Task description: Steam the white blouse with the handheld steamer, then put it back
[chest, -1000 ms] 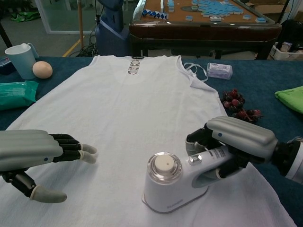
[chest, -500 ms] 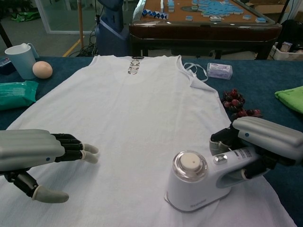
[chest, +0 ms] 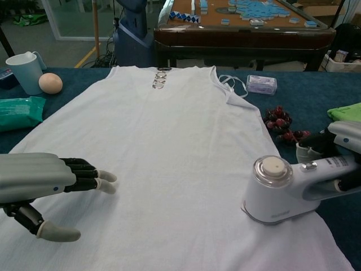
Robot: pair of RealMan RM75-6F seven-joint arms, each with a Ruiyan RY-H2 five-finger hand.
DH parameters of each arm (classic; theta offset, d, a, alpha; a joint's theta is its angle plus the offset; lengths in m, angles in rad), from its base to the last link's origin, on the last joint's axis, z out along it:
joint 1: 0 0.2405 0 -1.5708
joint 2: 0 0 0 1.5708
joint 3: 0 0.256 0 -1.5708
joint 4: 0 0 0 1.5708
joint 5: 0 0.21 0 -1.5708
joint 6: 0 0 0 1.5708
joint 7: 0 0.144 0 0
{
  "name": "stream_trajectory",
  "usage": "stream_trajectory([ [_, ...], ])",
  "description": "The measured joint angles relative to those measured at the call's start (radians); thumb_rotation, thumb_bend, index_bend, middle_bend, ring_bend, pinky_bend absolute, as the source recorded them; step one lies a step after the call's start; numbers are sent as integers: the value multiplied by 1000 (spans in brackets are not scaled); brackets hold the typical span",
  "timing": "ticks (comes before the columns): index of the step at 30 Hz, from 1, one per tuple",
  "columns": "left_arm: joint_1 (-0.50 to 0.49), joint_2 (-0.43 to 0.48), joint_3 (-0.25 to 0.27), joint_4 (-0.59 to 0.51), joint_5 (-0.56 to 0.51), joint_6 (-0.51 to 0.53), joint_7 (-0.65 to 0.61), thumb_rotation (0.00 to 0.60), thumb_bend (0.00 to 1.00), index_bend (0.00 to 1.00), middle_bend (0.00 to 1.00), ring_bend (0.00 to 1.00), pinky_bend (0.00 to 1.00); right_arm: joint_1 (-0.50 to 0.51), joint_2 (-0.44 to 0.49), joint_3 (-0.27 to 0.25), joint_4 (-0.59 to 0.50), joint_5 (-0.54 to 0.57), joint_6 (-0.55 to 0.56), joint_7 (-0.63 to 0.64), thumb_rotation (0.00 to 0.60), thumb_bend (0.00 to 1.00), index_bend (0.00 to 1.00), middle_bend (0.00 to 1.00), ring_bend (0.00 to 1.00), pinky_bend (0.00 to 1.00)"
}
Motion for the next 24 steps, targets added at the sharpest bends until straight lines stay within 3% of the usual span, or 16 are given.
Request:
stream_trajectory([
  [13,7,58,-41,-44,-22,57,-8,99,130,58,0,0,0,-116,140,36,-58,53,132,12,600,504,829,820,820,786],
  [24,34,111,-97,-59,-44,139,-80,120,130,58,0,0,0,-190,122,70,47,153,105,68,600,504,829,815,807,784],
])
